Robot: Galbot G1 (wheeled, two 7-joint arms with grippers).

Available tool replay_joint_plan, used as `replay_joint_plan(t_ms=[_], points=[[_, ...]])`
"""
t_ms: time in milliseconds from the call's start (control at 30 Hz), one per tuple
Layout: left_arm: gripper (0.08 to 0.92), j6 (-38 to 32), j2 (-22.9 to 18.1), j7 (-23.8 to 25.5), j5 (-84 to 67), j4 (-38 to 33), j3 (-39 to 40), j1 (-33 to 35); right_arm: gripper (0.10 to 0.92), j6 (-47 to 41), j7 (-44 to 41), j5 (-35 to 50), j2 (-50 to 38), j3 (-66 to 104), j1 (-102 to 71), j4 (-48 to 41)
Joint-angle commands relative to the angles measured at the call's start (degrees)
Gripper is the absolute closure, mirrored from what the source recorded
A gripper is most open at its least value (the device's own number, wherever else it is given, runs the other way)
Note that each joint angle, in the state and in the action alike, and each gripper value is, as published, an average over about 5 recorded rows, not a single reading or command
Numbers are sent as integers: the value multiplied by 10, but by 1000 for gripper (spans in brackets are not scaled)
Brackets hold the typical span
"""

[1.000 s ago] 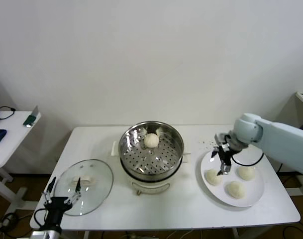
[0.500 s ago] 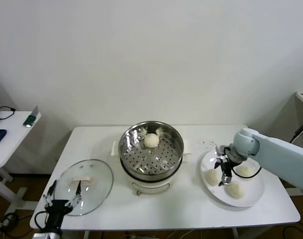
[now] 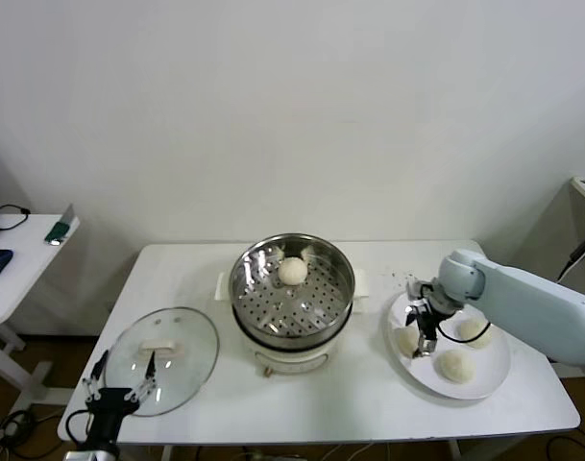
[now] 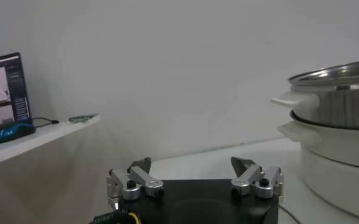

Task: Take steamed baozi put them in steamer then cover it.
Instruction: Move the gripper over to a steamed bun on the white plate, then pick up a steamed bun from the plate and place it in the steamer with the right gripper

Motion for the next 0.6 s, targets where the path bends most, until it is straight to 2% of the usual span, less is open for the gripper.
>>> replay_joint_plan(t_ms=[33, 233, 367, 600], points=[[177, 0, -1, -1, 1, 1, 0, 1, 282, 1, -2, -2, 9, 2, -2, -11], [177, 0, -2, -1, 1, 0, -1, 2, 363, 1, -4, 0, 1, -3, 6, -8], [177, 0, -2, -2, 1, -2, -1, 3, 383, -1, -3, 12, -8, -12, 27, 1], [177, 3, -3, -1, 5, -10, 2, 8, 389, 0, -6, 100, -19, -124, 210, 27]])
